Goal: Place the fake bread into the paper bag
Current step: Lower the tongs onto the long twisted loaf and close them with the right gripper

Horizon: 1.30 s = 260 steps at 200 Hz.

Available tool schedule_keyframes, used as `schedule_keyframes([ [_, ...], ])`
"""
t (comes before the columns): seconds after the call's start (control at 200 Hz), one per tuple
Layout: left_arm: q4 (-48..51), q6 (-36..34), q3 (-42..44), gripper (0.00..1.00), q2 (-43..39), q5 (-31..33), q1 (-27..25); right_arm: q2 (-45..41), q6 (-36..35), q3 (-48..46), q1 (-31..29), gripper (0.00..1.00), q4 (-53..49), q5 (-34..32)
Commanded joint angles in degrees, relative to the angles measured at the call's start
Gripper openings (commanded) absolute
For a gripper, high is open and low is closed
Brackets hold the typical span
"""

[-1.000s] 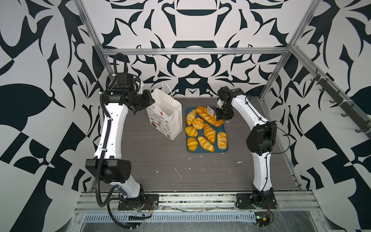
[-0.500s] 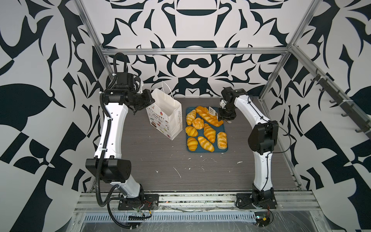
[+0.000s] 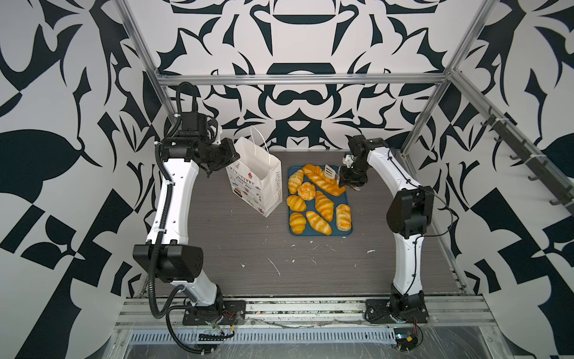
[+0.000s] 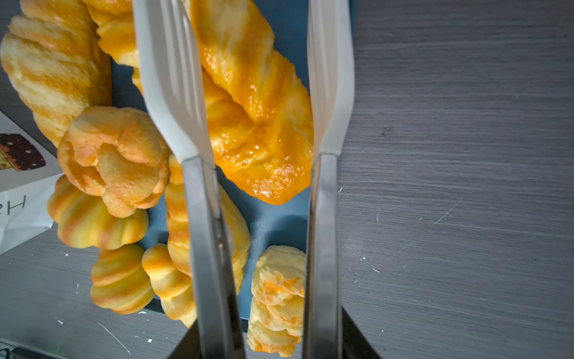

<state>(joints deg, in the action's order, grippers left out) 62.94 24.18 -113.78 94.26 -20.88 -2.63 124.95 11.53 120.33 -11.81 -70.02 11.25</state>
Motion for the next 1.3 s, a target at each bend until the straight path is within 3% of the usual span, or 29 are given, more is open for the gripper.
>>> schedule_keyframes([
  [0.0, 1.85, 0.34, -0.70, 0.00, 0.29, -1.09, 0.08, -1.35, -1.16, 0.13, 0.13, 0.48, 0.91, 3.03],
  [0.41, 1.81, 0.34, -1.01, 0.00, 0.66, -1.31, 0.08, 0.02, -1.33, -0.57, 0.12, 0.48, 1.63, 3.96],
  [0.735, 1.75, 0.43, -0.93, 0.00, 0.66, -1.48, 0.08, 1.86, -1.60, 0.61, 0.21, 0.48, 1.44, 1.07],
  [0.895, 1.73, 0.44, -0.92, 0.00, 0.78, -1.60, 0.08, 2.67, -1.42, 1.26, -0.01, 0.47, 1.49, 3.34],
  [1.295, 1.32, 0.96, -0.44, 0.00, 0.66, -1.83, 0.07, -0.04, -0.92, 0.46, -0.31, 0.32, 1.99, 4.40],
])
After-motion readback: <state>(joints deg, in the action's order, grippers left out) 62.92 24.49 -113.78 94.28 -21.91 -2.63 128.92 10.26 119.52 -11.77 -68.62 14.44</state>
